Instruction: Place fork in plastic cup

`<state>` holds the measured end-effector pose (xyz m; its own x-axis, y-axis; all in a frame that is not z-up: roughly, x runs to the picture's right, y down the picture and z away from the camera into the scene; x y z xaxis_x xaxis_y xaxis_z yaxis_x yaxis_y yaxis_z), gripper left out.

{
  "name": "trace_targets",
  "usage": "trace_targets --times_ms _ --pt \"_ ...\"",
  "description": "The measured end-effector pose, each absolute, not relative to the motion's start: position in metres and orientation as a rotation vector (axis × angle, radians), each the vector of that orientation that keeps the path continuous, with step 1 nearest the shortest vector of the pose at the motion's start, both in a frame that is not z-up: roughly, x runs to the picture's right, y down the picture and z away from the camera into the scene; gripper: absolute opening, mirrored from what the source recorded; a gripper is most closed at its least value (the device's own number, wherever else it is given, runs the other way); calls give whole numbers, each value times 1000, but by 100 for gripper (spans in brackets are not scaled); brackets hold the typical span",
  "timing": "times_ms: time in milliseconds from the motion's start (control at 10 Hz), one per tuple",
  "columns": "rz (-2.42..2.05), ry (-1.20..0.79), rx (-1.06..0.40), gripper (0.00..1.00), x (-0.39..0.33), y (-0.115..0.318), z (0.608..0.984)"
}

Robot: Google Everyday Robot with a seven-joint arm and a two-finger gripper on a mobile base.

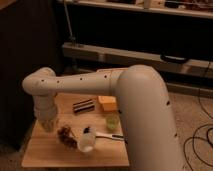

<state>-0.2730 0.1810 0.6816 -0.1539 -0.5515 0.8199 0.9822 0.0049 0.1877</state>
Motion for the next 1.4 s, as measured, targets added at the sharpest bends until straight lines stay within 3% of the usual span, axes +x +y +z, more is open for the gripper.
trace_targets --times_ms 200,900,1400 --pt "-1509 -922 -643 8 -275 182 683" --pt "-1498 -942 -638 77 -279 184 686" --pt "-1487 -959 -634 80 -283 186 688"
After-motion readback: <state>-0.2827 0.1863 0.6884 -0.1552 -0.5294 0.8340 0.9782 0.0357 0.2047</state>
